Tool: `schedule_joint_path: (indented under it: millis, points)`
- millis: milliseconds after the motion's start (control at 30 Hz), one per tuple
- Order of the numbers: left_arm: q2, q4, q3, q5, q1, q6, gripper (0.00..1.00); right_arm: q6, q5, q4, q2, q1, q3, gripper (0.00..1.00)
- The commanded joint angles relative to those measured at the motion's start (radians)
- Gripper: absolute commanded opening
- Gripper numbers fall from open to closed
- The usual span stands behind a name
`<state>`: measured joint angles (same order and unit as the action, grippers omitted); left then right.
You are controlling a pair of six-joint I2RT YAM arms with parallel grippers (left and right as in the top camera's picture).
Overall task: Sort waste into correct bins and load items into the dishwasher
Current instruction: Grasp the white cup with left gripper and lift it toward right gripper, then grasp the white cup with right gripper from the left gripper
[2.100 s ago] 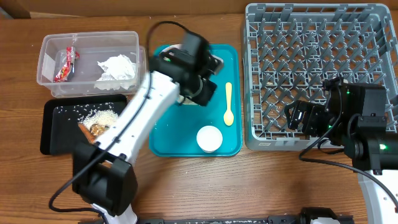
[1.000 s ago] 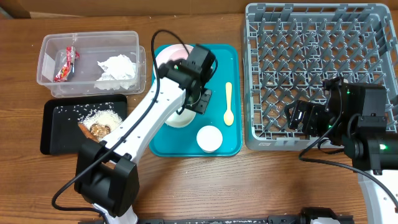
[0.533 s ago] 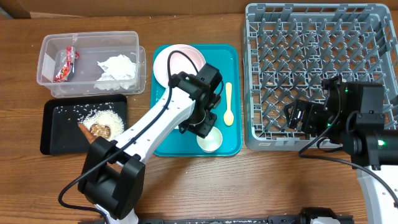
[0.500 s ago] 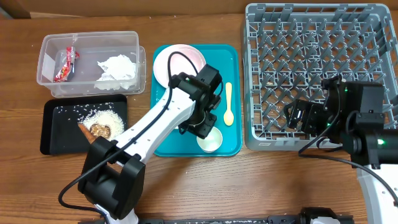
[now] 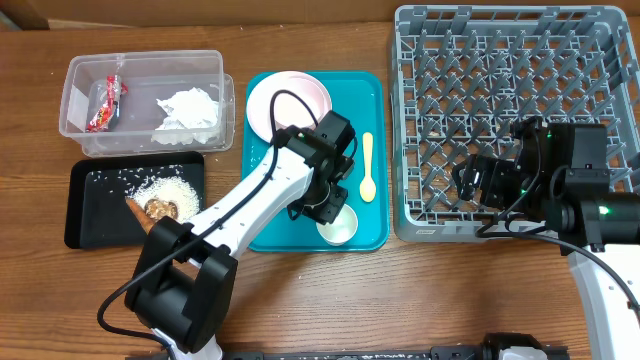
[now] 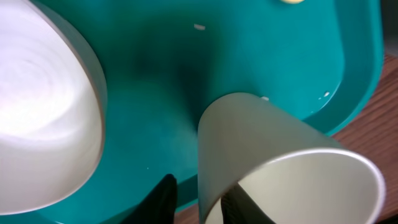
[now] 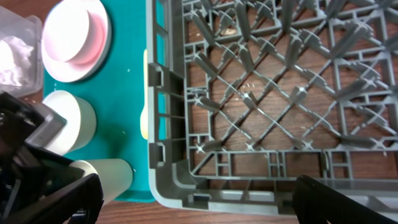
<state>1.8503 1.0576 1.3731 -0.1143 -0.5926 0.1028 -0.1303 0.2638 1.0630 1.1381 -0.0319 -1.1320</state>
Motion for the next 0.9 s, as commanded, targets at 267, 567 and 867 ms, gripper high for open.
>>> schedule_joint_path:
  millis: [267,567,867]
  points:
    - [-0.007,-0.005,0.133,-0.504,0.111,-0.034,0.04,0.004,0.276,-0.112,-0.003,0.004,0.000,1.00]
    - [-0.007,-0.118,0.237,-1.337,0.360,-0.061,0.04,0.000,0.562,-0.300,0.021,0.005,0.000,1.00]
    - [-0.007,-0.128,0.237,-1.467,0.393,0.018,0.04,-0.061,0.817,-0.592,0.098,0.061,0.000,1.00]
